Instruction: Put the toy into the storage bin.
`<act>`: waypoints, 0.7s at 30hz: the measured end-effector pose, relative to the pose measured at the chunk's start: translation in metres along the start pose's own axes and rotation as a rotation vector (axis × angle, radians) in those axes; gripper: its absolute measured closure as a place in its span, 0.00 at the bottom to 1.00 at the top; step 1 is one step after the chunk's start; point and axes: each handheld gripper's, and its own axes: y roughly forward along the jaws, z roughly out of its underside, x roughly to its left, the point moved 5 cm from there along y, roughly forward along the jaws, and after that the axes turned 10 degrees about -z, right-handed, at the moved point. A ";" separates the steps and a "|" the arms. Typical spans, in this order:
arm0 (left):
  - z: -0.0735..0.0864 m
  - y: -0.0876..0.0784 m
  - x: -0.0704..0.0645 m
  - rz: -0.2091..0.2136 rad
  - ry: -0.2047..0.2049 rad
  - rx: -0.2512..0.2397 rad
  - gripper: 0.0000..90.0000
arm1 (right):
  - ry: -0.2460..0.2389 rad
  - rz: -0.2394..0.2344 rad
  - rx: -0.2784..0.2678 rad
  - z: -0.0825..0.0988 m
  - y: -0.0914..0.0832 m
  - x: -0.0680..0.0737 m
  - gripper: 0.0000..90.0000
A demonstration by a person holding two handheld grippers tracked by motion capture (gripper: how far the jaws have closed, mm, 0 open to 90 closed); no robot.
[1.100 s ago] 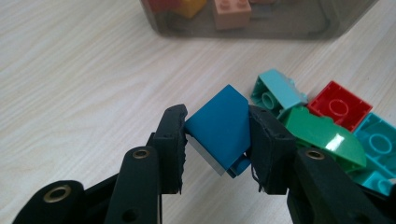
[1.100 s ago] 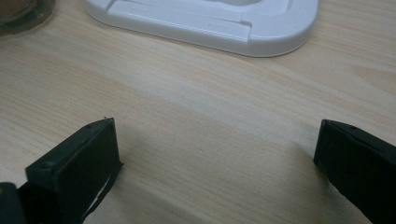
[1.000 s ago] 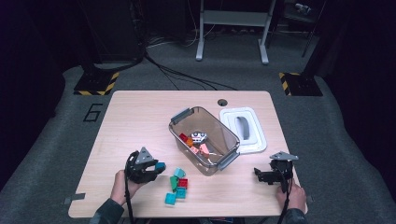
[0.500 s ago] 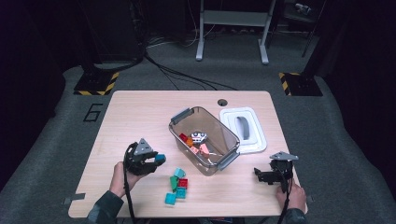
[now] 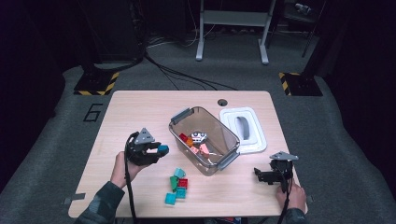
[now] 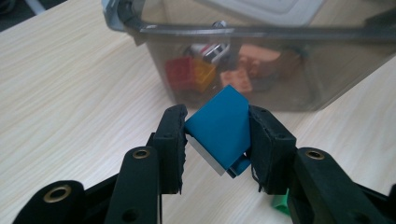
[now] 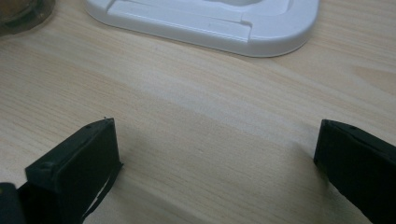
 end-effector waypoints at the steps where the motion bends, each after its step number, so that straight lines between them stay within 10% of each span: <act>1: -0.003 0.000 0.002 -0.002 0.008 0.008 0.66 | 0.000 0.000 -0.001 0.000 0.000 0.000 0.00; 21: -0.071 -0.002 0.009 0.004 0.032 -0.045 0.66 | 0.000 0.000 0.000 0.000 0.000 0.000 0.00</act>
